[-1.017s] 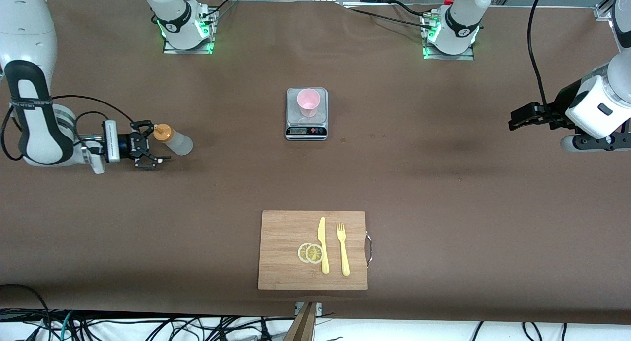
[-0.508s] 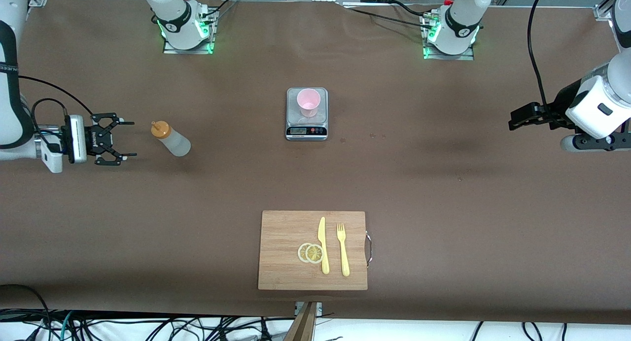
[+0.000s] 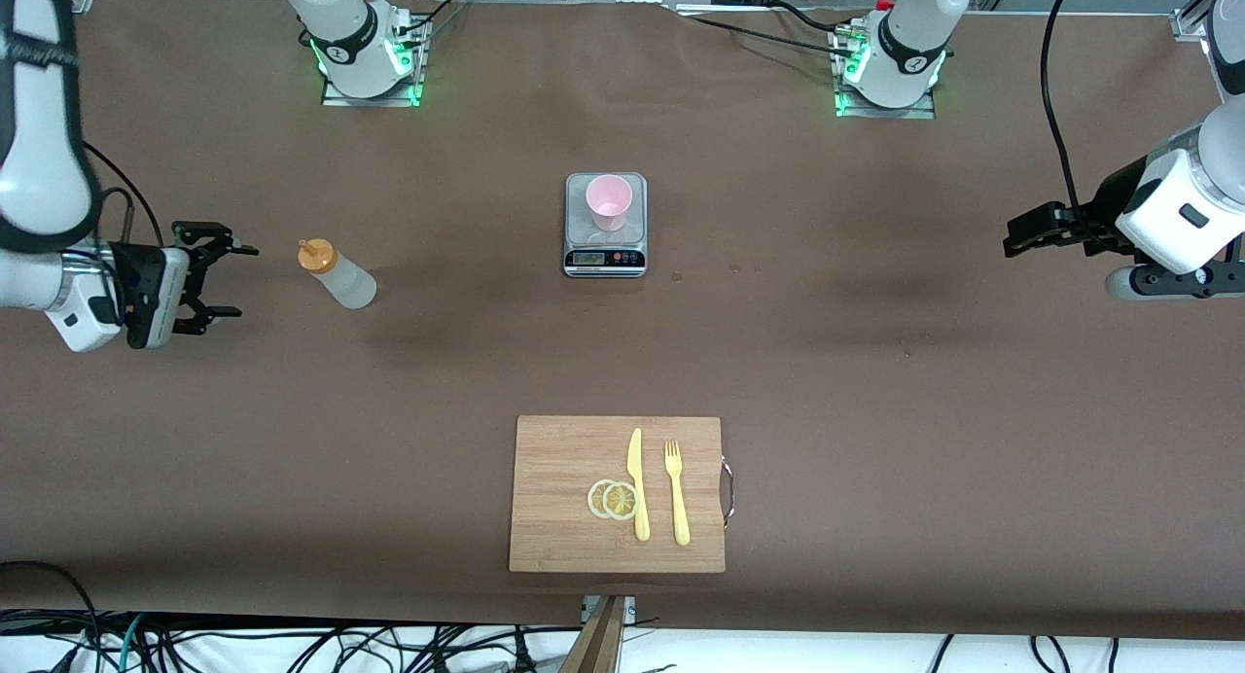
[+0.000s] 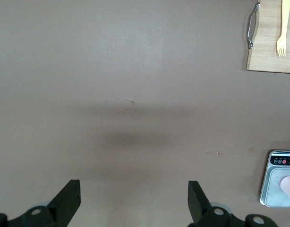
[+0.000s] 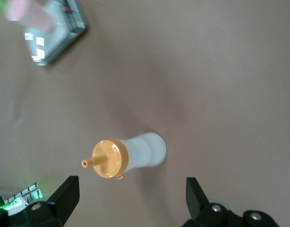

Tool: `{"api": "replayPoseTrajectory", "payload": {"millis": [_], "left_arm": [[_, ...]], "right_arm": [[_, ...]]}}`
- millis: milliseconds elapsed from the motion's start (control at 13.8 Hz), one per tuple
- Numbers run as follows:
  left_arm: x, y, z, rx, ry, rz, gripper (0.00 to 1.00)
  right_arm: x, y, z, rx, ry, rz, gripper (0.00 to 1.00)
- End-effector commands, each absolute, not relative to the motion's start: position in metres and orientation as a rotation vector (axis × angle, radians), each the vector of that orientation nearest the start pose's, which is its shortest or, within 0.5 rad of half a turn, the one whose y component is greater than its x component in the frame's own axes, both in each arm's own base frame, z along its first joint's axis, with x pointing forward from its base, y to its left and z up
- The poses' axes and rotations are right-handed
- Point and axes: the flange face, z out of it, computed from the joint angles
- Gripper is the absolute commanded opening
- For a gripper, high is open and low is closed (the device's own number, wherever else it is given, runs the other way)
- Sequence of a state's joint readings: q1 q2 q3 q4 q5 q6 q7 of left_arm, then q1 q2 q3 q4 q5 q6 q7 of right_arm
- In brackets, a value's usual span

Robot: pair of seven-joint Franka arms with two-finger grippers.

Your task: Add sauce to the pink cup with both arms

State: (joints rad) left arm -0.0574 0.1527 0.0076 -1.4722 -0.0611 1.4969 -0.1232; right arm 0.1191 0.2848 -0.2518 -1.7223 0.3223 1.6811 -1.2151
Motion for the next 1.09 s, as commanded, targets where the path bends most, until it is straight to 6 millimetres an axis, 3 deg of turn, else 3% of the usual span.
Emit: {"api": "replayPoseTrajectory", "payload": {"millis": [0,145,363,508,581,726,871,1017], "left_arm": [[0.591,-0.038,0.582,-3.187,-0.093,0.216,1.00],[0.591,-0.038,0.582,-3.187,-0.093,0.216,1.00],[0.591,-0.038,0.582,-3.187,-0.093,0.216,1.00],[0.591,-0.038,0.582,-3.187,-0.093,0.216,1.00],[0.591,-0.038,0.582,-3.187,-0.093,0.216,1.00],[0.591,-0.038,0.582,-3.187,-0.093,0.216,1.00],[0.591,-0.038,0.582,-3.187,-0.093,0.216,1.00],[0.591,-0.038,0.582,-3.187,-0.093,0.216,1.00]], "right_arm": [[0.595,-0.009,0.434,-2.746,-1.064,0.240,1.00],[0.595,0.006,0.443,-2.865,-0.866,0.261,1.00],[0.587,0.007,0.477,-3.089,-0.390,0.241,1.00],[0.577,0.002,0.506,-3.113,-0.205,0.311,1.00],[0.577,-0.004,0.530,-3.123,-0.146,0.310,1.00],[0.574,-0.014,0.568,-3.125,-0.107,0.301,1.00],[0.568,-0.023,0.594,-3.145,0.019,0.313,1.00],[0.565,-0.017,0.610,-3.147,0.284,0.252,1.00]]}}
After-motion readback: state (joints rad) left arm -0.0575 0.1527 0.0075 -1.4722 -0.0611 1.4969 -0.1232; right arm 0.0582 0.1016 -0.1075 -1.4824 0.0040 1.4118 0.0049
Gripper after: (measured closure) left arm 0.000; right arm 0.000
